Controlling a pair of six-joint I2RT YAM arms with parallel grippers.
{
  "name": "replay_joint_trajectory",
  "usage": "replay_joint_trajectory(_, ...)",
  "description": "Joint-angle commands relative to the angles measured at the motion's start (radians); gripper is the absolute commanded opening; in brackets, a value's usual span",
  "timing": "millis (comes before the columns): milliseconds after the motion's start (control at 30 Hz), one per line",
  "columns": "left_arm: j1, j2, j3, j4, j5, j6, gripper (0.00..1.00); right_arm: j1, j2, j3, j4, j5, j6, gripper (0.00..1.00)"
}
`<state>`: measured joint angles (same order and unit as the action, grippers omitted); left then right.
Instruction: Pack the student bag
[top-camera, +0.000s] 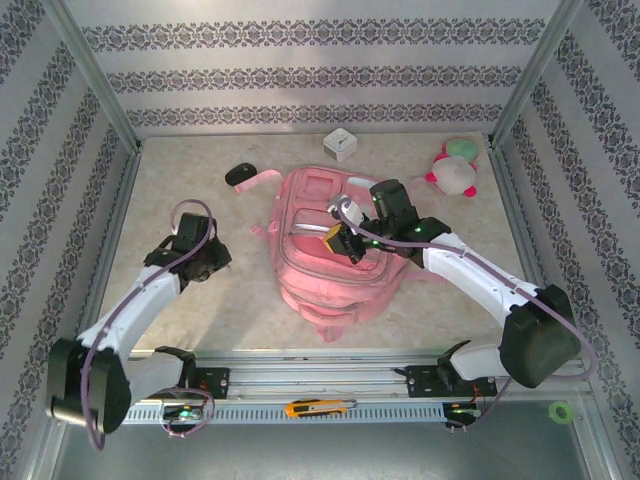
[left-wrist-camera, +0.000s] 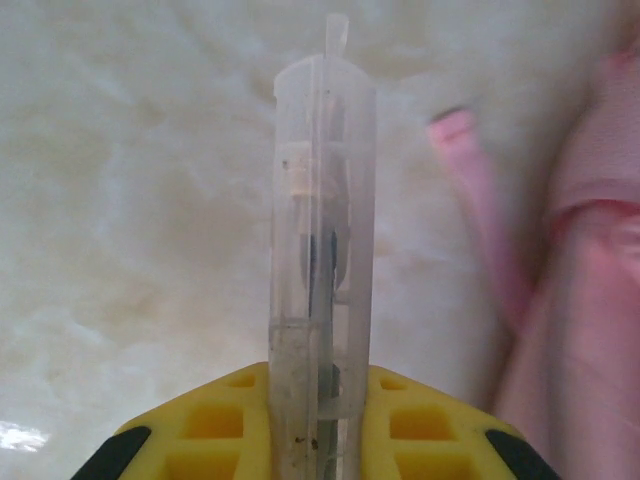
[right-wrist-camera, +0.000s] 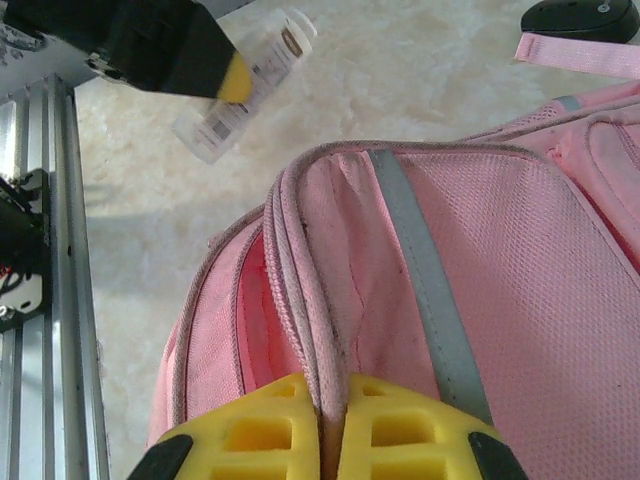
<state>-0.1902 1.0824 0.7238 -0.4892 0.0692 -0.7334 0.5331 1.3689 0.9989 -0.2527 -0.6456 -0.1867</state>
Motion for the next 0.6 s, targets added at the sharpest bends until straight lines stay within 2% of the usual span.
replay_joint_trajectory(0, -0.009, -0.075, 0.04, -0.027, 0.124, -0.004, 0.0, -0.012, 0.004, 0.061, 0.112, -0.069, 0.089, 0.0)
replay_joint_trajectory(133, -0.053, -0.148, -0.004, 0.151, 0.284, -0.141, 0.0, -0.013, 0.019, 0.071, 0.131, -0.063, 0.155, 0.0)
replay_joint_trajectory(200, -0.114, -0.169, -0.039, 0.289, 0.309, -0.23, 0.0, -0.013, 0.024, 0.077, 0.134, -0.069, 0.165, 0.0)
replay_joint_trajectory(400, -0.366, -0.153, -0.061, 0.56, 0.145, -0.302, 0.0, -0.015, 0.022, 0.092, 0.146, -0.047, 0.198, 0.0)
replay_joint_trajectory(567, -0.484, -0.087, -0.123, 0.797, 0.062, -0.393, 0.0, -0.021, 0.038, 0.11, 0.15, -0.029, 0.235, 0.0)
